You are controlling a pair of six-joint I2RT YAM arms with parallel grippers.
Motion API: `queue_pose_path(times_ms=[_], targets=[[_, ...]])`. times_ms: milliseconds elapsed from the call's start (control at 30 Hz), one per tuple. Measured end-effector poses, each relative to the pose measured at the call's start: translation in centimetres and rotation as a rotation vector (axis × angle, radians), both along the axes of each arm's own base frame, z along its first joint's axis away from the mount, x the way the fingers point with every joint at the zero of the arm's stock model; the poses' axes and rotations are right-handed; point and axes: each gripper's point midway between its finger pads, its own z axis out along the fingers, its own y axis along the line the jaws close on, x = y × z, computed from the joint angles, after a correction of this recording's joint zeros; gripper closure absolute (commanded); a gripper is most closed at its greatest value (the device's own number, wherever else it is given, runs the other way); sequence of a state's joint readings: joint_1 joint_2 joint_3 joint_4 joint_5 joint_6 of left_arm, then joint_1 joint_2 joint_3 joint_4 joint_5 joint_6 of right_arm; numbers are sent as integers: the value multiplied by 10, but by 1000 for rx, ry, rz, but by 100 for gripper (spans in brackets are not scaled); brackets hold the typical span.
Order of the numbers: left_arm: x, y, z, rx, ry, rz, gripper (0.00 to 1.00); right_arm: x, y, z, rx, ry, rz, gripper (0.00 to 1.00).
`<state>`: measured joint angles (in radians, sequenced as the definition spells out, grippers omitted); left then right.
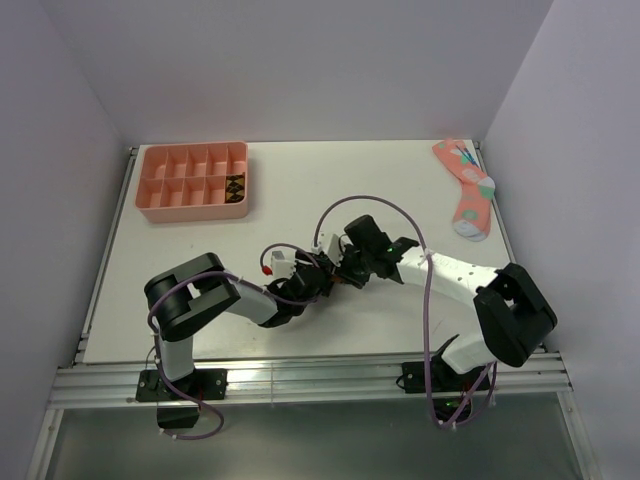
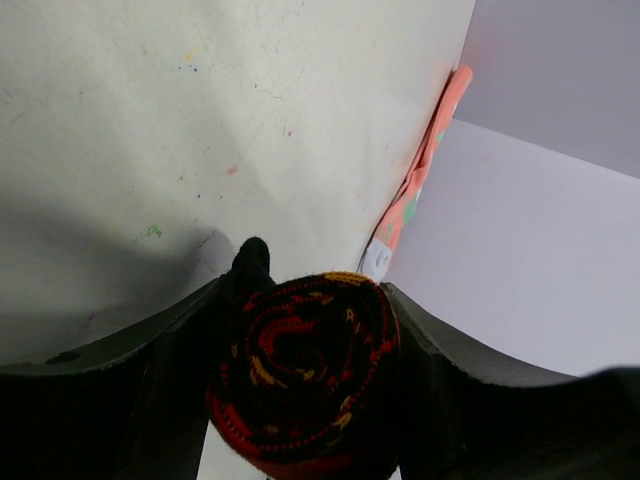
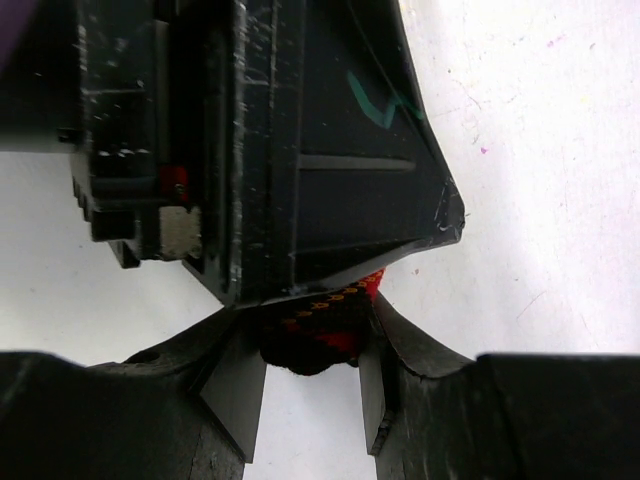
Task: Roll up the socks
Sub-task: Pick up the sock at the center of the board.
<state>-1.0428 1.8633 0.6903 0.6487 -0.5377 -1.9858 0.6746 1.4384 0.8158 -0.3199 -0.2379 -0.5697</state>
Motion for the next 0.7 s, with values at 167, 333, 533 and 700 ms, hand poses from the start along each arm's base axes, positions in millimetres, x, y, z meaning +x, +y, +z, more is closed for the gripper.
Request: queue_pose_path(times_ms=[167,333,533,700], targets=[[0,2,1,-14,-3,4,51,-3,3,0,-1,4,13,82],[-2,2,3,-39,-6,-10,75,-7,3,1,-7,4,39,81],[-2,-2,10,-69,-29,-68,100,-8,0,8,-25,-6,67,69],[-1,4,22,-121,-84,-104,100,-6,3,22,-15,-13,54,43]])
